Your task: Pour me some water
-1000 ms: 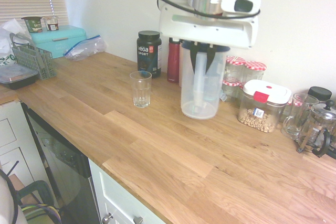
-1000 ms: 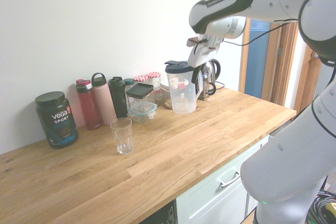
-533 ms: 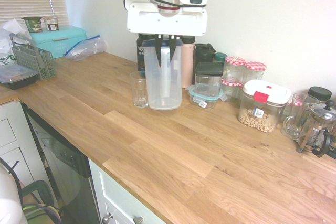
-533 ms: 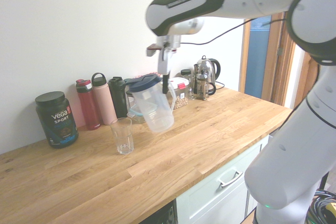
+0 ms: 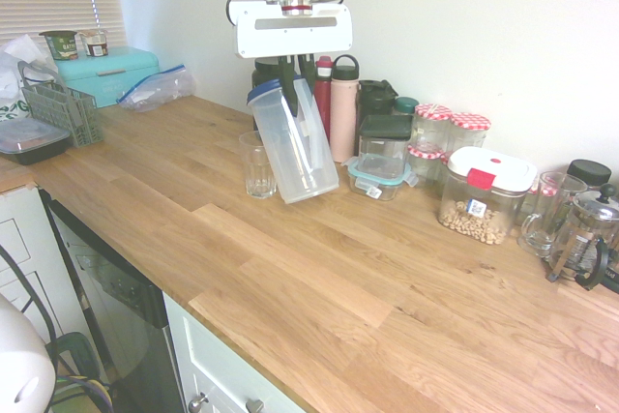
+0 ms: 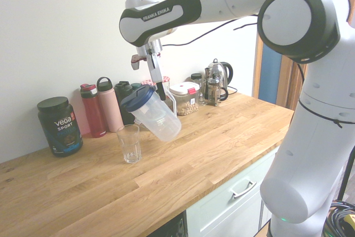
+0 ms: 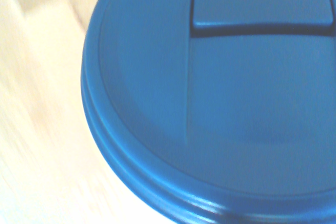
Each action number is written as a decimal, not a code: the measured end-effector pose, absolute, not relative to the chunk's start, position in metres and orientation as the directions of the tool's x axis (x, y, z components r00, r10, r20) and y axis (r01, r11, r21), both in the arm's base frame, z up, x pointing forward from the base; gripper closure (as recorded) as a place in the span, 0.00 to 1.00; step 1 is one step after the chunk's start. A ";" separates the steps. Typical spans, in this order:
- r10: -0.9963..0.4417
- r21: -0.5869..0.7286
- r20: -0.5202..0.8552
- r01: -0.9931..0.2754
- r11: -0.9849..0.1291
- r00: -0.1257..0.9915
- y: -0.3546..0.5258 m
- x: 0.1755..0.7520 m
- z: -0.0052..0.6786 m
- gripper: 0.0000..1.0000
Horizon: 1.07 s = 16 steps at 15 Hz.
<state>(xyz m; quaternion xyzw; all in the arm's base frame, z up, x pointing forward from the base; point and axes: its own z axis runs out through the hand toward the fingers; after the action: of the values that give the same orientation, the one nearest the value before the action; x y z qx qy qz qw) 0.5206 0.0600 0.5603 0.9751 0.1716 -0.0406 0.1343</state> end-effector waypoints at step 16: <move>0.482 0.544 -0.443 0.655 -0.525 0.755 0.148 0.549 0.530 1.00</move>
<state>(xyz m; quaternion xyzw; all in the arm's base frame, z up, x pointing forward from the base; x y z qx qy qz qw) 0.5494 0.1476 0.5295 0.8650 0.3287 -0.1197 0.3598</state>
